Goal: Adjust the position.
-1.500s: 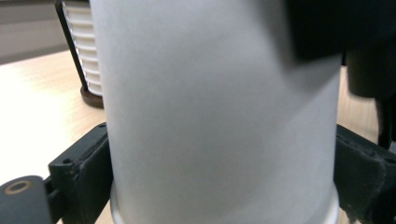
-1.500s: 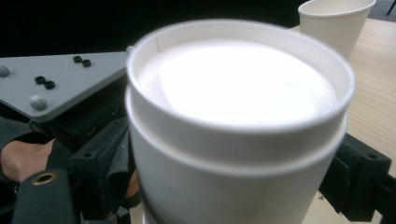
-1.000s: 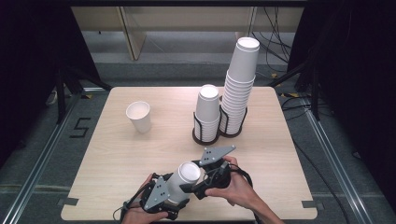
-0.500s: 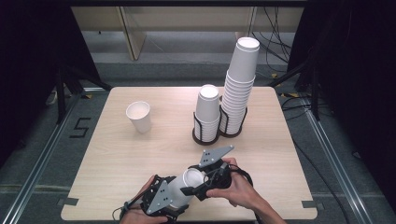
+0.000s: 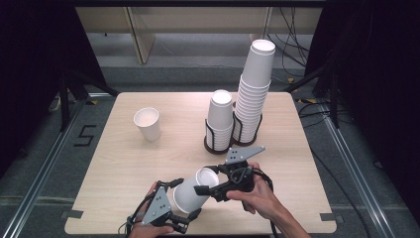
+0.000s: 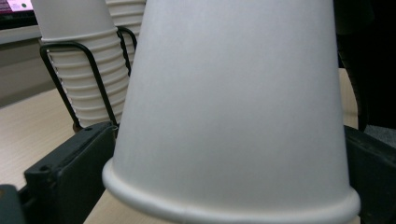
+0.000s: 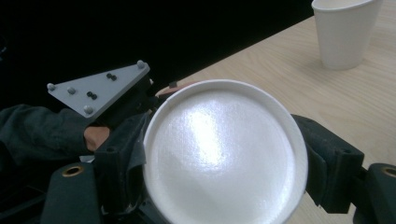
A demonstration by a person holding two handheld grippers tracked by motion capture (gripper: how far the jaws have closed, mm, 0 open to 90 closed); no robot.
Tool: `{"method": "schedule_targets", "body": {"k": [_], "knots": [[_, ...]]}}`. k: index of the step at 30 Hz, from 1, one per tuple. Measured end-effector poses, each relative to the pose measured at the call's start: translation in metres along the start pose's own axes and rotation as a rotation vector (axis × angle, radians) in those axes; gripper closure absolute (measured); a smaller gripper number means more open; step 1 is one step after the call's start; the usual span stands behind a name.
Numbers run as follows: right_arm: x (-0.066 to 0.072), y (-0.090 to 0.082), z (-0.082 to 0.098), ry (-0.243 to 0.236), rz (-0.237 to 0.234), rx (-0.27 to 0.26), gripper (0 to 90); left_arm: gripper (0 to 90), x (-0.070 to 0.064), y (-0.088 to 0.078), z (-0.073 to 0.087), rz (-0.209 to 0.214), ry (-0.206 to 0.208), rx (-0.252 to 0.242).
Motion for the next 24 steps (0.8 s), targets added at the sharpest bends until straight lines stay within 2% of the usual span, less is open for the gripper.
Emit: {"method": "schedule_targets", "body": {"k": [1,3,5,7,10,11,12,13,14,15,16,18,19,20,21,22,23,24], "knots": [[-0.001,-0.001,0.000,-0.002,0.015,0.005,25.9,0.0,-0.001,0.000,-0.001,0.001,-0.006,-0.010],[0.001,-0.001,-0.001,0.018,-0.006,-0.012,26.0,0.0,0.001,-0.002,-0.003,-0.016,-0.027,-0.011],[-0.001,-0.002,-0.003,0.019,-0.007,-0.030,26.0,0.0,0.004,-0.003,-0.004,-0.029,-0.071,-0.027],[-0.002,-0.004,-0.004,0.032,-0.007,-0.033,26.0,1.9,0.008,-0.005,-0.005,-0.029,-0.087,-0.031],[-0.002,-0.003,-0.002,0.039,-0.011,-0.030,26.0,2.5,0.010,-0.006,-0.004,-0.044,-0.065,-0.022],[-0.002,-0.002,-0.001,0.048,-0.007,-0.028,26.0,2.1,0.011,-0.006,-0.004,-0.047,-0.071,-0.018],[-0.003,0.000,0.000,0.035,-0.015,-0.028,26.0,1.6,0.011,-0.006,-0.004,-0.047,-0.072,-0.012],[-0.002,0.000,0.001,0.047,-0.010,-0.018,26.0,1.8,0.011,-0.005,-0.004,-0.036,-0.073,-0.033],[-0.003,0.000,0.001,0.035,-0.012,-0.019,26.0,2.4,0.011,-0.007,-0.004,-0.036,-0.058,-0.012],[-0.002,0.000,0.000,0.050,-0.027,-0.027,26.0,2.7,0.011,-0.007,-0.004,-0.034,-0.053,-0.021],[-0.004,-0.002,0.000,0.047,-0.014,-0.021,26.0,2.6,0.011,-0.007,-0.005,-0.034,-0.049,-0.029],[-0.002,-0.002,0.000,0.073,-0.036,-0.022,26.0,2.4,0.011,-0.007,-0.005,-0.029,-0.024,-0.031],[-0.003,-0.003,0.000,0.061,-0.034,-0.020,26.1,2.4,0.012,-0.008,-0.005,-0.036,-0.007,-0.039],[-0.002,-0.003,0.000,0.076,-0.043,-0.021,26.1,2.3,0.012,-0.008,-0.005,-0.044,0.004,-0.034],[-0.003,-0.003,0.001,0.076,-0.029,-0.010,26.1,2.1,0.011,-0.007,-0.006,-0.045,0.003,-0.047],[-0.003,-0.001,0.001,0.070,-0.049,-0.022,26.1,1.9,0.011,-0.007,-0.005,-0.053,0.020,-0.037],[-0.004,-0.001,0.002,0.058,-0.038,-0.016,26.1,1.5,0.010,-0.007,-0.005,-0.059,0.039,-0.035],[-0.003,-0.001,0.003,0.081,-0.043,-0.005,26.1,1.4,0.009,-0.006,-0.005,-0.059,0.063,-0.040]]}}
Point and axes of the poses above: each handheld gripper's, and its own axes: y roughly forward along the jaws, z roughly out of its underside, x roughly to its left, the point moved 7 cm from there along y, roughly forward along the jaws, and after that the axes turned 1 degree about -x, right-handed, at the moved point
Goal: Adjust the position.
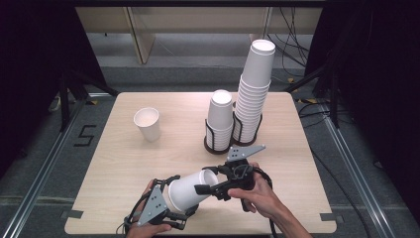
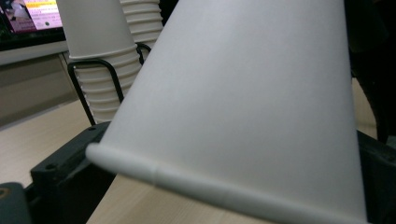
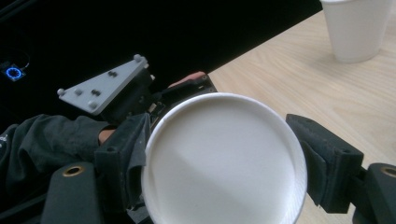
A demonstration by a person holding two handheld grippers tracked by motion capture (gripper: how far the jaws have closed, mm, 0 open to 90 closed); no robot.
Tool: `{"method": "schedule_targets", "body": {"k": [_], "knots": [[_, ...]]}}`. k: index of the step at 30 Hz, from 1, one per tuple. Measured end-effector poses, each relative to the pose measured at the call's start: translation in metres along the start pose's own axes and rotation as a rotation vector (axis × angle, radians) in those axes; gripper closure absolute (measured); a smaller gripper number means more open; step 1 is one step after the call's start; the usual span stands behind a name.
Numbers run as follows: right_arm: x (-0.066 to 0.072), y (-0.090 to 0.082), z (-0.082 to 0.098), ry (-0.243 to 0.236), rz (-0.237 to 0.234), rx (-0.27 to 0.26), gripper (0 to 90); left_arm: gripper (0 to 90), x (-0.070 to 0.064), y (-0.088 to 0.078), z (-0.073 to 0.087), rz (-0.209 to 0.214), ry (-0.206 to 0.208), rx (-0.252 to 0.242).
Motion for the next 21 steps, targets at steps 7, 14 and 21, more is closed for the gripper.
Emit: {"method": "schedule_targets", "body": {"k": [7,14,21], "knots": [[-0.0023,0.0019,0.0014,-0.001,-0.007,0.001,26.1,4.1,-0.0018,-0.0004,-0.0002,0.010,0.012,0.005],[-0.0032,0.0012,0.0012,-0.014,0.009,0.005,25.3,7.0,-0.0011,-0.0015,-0.0011,0.022,0.020,0.025],[-0.0020,0.0005,0.0010,-0.076,0.039,0.042,21.3,8.7,-0.0012,-0.0018,0.0004,0.037,0.013,0.082]]}}
Point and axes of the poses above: each handheld gripper's, and its own axes: y roughly forward along the jaws, z roughly out of its underside, x roughly to its left, the point moved 7 cm from there along y, roughly forward along the jaws, and after that the axes turned 1 degree about -x, right-handed, at the moved point
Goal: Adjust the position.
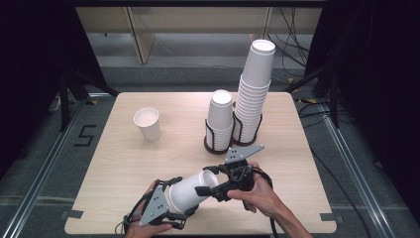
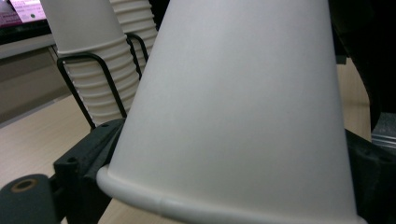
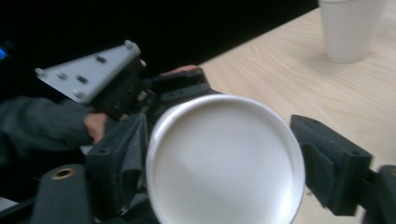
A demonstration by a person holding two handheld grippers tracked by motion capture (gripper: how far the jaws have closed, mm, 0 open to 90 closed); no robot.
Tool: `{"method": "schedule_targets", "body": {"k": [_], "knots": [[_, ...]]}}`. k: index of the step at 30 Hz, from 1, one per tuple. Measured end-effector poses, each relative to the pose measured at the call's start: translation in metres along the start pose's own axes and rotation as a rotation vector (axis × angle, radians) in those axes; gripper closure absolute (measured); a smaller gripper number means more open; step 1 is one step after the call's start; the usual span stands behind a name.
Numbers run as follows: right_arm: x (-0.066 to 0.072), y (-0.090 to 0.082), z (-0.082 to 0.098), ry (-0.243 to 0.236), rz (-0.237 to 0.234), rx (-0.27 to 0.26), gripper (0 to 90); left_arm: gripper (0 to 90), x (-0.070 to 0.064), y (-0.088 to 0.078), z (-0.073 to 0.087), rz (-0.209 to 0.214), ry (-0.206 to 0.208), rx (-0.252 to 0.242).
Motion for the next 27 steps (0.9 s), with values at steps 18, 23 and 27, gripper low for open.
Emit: {"method": "schedule_targets", "body": {"k": [18,23,27], "knots": [[0.004,0.001,0.022,-0.328,0.149,0.316,18.4,9.3,-0.009,0.002,0.023,0.133,0.039,0.308],[0.009,0.008,0.034,-0.421,0.138,0.406,20.0,9.5,-0.014,0.003,0.027,0.164,0.084,0.353],[0.010,0.012,0.042,-0.485,0.144,0.477,20.1,9.6,-0.017,0.002,0.027,0.175,0.111,0.380]]}}
Point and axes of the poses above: each handheld gripper's, and its own axes: y roughly forward along the jaws, z roughly out of its underside, x roughly to its left, the point moved 7 cm from there along y, roughly forward along the jaws, and after that the axes turned 1 degree about -x, right-handed, at the moved point
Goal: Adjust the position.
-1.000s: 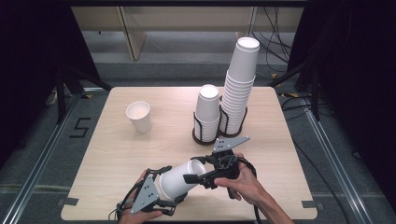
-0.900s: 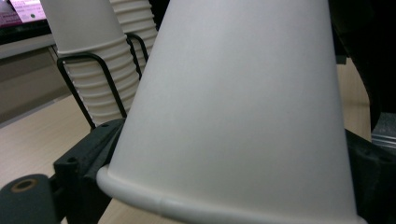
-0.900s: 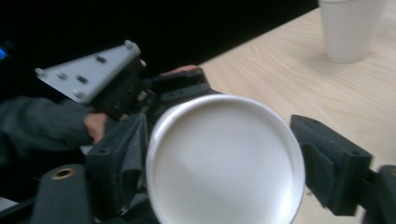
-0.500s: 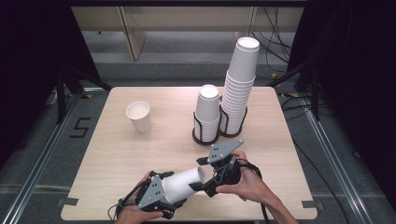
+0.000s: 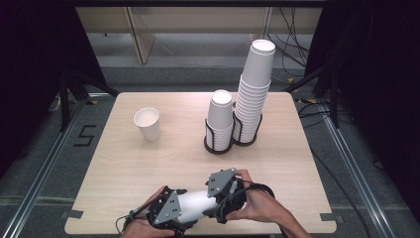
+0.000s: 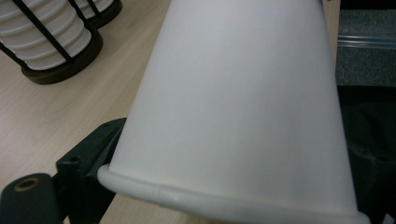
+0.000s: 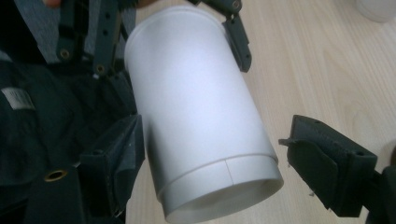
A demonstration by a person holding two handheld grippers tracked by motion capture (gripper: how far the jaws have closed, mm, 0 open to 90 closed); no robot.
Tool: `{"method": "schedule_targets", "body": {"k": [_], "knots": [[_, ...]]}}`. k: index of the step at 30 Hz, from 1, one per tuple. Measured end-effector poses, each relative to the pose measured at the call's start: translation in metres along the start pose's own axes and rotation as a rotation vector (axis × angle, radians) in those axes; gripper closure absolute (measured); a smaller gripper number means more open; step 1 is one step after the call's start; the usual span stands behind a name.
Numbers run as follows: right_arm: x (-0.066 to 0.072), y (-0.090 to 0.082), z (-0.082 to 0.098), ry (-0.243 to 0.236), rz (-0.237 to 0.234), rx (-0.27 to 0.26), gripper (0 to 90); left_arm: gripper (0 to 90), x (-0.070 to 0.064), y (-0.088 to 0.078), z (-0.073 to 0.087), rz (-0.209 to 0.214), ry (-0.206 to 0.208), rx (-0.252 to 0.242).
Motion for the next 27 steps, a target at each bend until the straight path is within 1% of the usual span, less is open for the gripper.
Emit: {"method": "schedule_targets", "body": {"k": [1,2,3,5,6,7,8,9,10,11,12,13,14,15,16,17,18,19,20,21,22,23,24,25,27], "knots": [[0.000,0.002,0.001,-0.025,0.008,0.016,20.3,9.6,-0.001,0.001,0.000,0.005,0.003,-0.004],[0.003,0.004,0.002,-0.037,-0.001,0.031,20.4,9.6,-0.001,0.000,0.001,0.009,0.024,0.021],[0.006,0.005,0.003,-0.040,0.000,0.046,20.5,9.6,-0.002,0.001,0.000,0.008,0.015,0.009],[0.009,0.009,0.003,-0.065,-0.004,0.068,20.5,9.6,-0.002,-0.001,0.000,0.011,0.042,0.037],[0.011,0.010,0.004,-0.073,-0.010,0.080,20.1,9.7,-0.003,0.000,-0.001,0.008,0.035,0.019],[0.012,0.012,0.004,-0.093,-0.009,0.089,19.6,9.7,-0.002,-0.002,-0.001,0.010,0.063,0.047],[0.014,0.013,0.005,-0.081,-0.002,0.106,19.6,9.7,-0.003,-0.002,-0.001,0.012,0.059,0.046],[0.014,0.015,0.005,-0.111,-0.007,0.110,19.7,9.7,-0.004,-0.002,-0.002,0.017,0.053,0.039],[0.014,0.016,0.006,-0.120,0.014,0.125,20.3,9.7,-0.004,-0.003,-0.003,0.014,0.052,0.040],[0.013,0.017,0.006,-0.145,0.026,0.134,20.2,9.8,-0.004,-0.003,-0.003,0.017,0.054,0.041],[0.012,0.018,0.008,-0.158,0.038,0.152,19.7,9.8,-0.003,-0.004,-0.003,0.014,0.063,0.049],[0.015,0.018,0.009,-0.133,0.045,0.176,19.6,9.8,-0.004,-0.004,-0.004,0.019,0.052,0.046],[0.015,0.020,0.009,-0.143,0.047,0.179,19.7,9.8,-0.004,-0.005,-0.004,0.020,0.059,0.047],[0.012,0.023,0.007,-0.195,0.047,0.162,19.6,9.8,-0.004,-0.005,-0.004,0.022,0.054,0.043],[0.013,0.024,0.007,-0.203,0.040,0.155,19.7,9.8,-0.004,-0.005,-0.005,0.022,0.052,0.039],[0.015,0.023,0.009,-0.164,0.052,0.174,19.5,9.8,-0.005,-0.005,-0.004,0.024,0.051,0.040],[0.016,0.024,0.009,-0.155,0.053,0.177,19.5,9.8,-0.005,-0.005,-0.004,0.025,0.053,0.042],[0.014,0.026,0.008,-0.197,0.043,0.165,19.6,9.8,-0.005,-0.005,-0.005,0.025,0.049,0.041],[0.014,0.026,0.008,-0.197,0.045,0.167,19.6,9.8,-0.005,-0.006,-0.004,0.035,0.051,0.057],[0.014,0.028,0.008,-0.214,0.040,0.165,19.5,9.8,-0.005,-0.006,-0.004,0.038,0.054,0.067],[0.016,0.027,0.010,-0.174,0.050,0.186,19.4,9.9,-0.006,-0.006,-0.004,0.037,0.053,0.065],[0.017,0.028,0.010,-0.178,0.047,0.186,19.4,9.8,-0.007,-0.005,-0.005,0.038,0.042,0.059],[0.017,0.029,0.010,-0.186,0.045,0.187,19.5,9.8,-0.007,-0.004,-0.005,0.036,0.039,0.047],[0.017,0.030,0.010,-0.189,0.046,0.189,19.5,9.8,-0.006,-0.005,-0.004,0.036,0.057,0.063],[0.018,0.031,0.011,-0.190,0.048,0.200,20.0,9.8,-0.007,-0.005,-0.004,0.040,0.056,0.060]]}}
Point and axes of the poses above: each handheld gripper's, and its own axes: y roughly forward along the jaws, z roughly out of its underside, x roughly to its left, the point moved 7 cm from there along y, roughly forward along the jaws, and after that the axes turned 1 degree about -x, right-handed, at the moved point
